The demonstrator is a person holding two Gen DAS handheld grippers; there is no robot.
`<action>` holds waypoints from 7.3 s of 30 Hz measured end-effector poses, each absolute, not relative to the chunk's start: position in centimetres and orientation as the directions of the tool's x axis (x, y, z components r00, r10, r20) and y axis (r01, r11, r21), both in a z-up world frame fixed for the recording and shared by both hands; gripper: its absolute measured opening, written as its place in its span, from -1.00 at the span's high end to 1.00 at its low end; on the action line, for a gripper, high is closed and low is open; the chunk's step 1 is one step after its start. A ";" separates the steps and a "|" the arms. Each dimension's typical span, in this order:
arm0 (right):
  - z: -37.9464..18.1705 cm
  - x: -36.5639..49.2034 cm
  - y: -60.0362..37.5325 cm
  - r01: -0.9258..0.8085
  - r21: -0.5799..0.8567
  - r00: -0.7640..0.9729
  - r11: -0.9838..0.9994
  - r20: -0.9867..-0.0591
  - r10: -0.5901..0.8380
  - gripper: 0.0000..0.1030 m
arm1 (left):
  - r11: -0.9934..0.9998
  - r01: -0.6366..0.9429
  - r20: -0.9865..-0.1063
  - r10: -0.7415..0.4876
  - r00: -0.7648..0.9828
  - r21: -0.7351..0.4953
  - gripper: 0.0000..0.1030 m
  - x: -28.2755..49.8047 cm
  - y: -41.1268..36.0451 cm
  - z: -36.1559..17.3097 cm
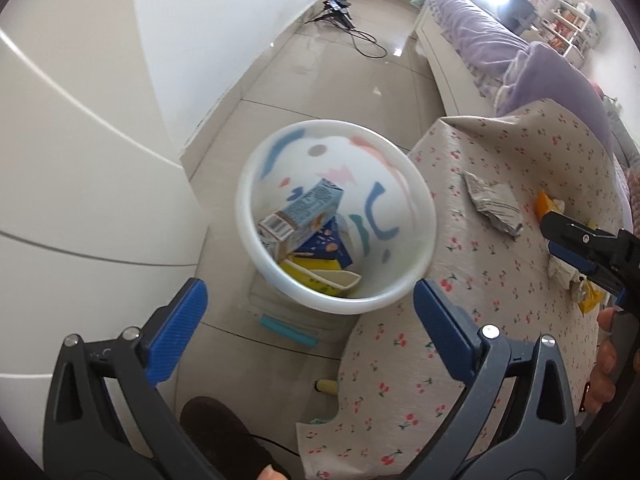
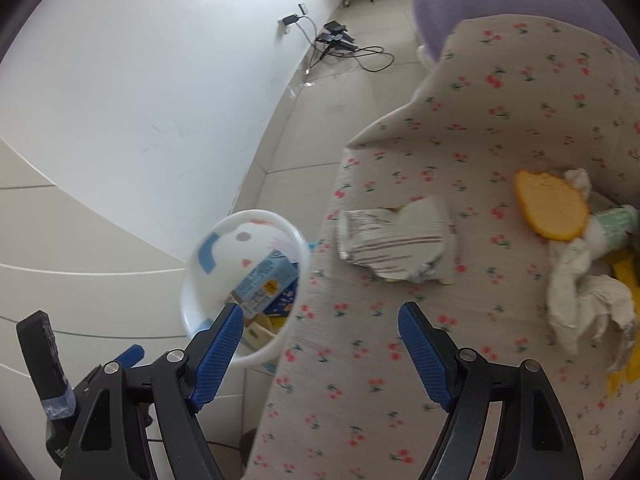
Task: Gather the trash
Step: 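Lower the milk carton into the wastebasket and open the right tool, then grasp the crumpled white paper with the right tool, then grasp the printed foil wrapper with the left tool while the right tool holds the paper, then carry the foil wrapper over the wastebasket and open the left tool, then carry the crumpled paper over the wastebasket and open the right tool, then grasp the yellow sponge on the bed with the right tool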
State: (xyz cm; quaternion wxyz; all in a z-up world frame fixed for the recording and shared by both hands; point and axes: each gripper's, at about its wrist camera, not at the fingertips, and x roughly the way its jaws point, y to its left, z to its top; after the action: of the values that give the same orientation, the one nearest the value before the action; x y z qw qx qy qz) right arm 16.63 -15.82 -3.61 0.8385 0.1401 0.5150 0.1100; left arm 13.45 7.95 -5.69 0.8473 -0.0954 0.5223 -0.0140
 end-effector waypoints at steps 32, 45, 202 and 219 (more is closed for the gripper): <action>-6.4 17.6 -29.1 0.210 0.140 0.373 0.968 -0.926 0.053 -0.58 | 0.989 0.112 -0.842 -0.142 0.520 -0.098 -0.99 17.9 -3.3 -5.7; -7.8 17.2 -32.5 0.224 0.172 0.341 0.959 -0.936 0.088 0.34 | 0.974 0.215 -0.804 -0.186 0.565 -0.074 -0.99 20.4 -10.7 -6.8; -0.1 11.2 -25.3 -0.005 0.245 0.534 0.970 -0.819 0.210 -0.57 | 0.972 0.003 -0.820 -0.201 0.536 -0.236 -0.98 12.2 5.1 -2.3; -1.9 11.7 -40.0 0.368 0.309 0.550 0.877 -0.833 0.063 -0.57 | 0.972 0.109 -0.822 -0.236 0.519 -0.210 -0.98 14.2 -3.2 -2.4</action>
State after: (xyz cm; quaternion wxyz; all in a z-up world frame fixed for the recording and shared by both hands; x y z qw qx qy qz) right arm 11.66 -40.03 -1.94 0.8494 0.2313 0.4658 -0.0896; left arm 14.17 -3.20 -2.35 0.8689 -0.0660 0.4805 -0.0991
